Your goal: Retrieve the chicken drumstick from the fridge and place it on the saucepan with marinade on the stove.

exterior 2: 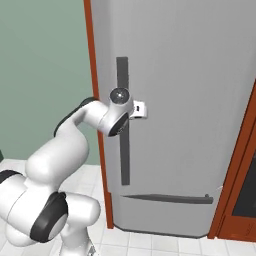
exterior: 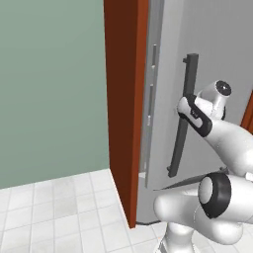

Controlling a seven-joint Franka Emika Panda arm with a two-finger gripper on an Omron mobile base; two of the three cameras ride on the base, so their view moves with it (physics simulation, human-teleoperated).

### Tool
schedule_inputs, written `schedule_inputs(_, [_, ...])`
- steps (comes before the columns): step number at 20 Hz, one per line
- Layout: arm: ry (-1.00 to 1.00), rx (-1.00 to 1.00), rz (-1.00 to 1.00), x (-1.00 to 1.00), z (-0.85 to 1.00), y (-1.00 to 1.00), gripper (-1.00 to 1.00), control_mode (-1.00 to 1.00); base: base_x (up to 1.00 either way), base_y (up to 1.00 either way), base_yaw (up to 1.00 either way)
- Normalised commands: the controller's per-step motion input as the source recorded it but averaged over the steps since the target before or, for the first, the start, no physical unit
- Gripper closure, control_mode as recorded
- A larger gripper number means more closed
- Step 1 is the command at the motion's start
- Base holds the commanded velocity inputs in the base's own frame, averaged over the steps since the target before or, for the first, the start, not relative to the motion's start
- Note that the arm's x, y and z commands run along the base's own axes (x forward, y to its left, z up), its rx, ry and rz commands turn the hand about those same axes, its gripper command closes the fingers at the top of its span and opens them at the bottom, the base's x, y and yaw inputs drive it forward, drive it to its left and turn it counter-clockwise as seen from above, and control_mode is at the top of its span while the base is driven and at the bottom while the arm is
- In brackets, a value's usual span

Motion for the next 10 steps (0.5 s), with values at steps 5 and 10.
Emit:
schedule_inputs(5, [0.29,0.0,0.0,0.0,-0.09,-1.0,1.0,-1.0,0.0,0.0,0.0])
schedule_inputs(10, [0.11,0.0,0.0,-0.3,-0.17,-0.85,1.0,-1.0,0.0,0.0,0.0])
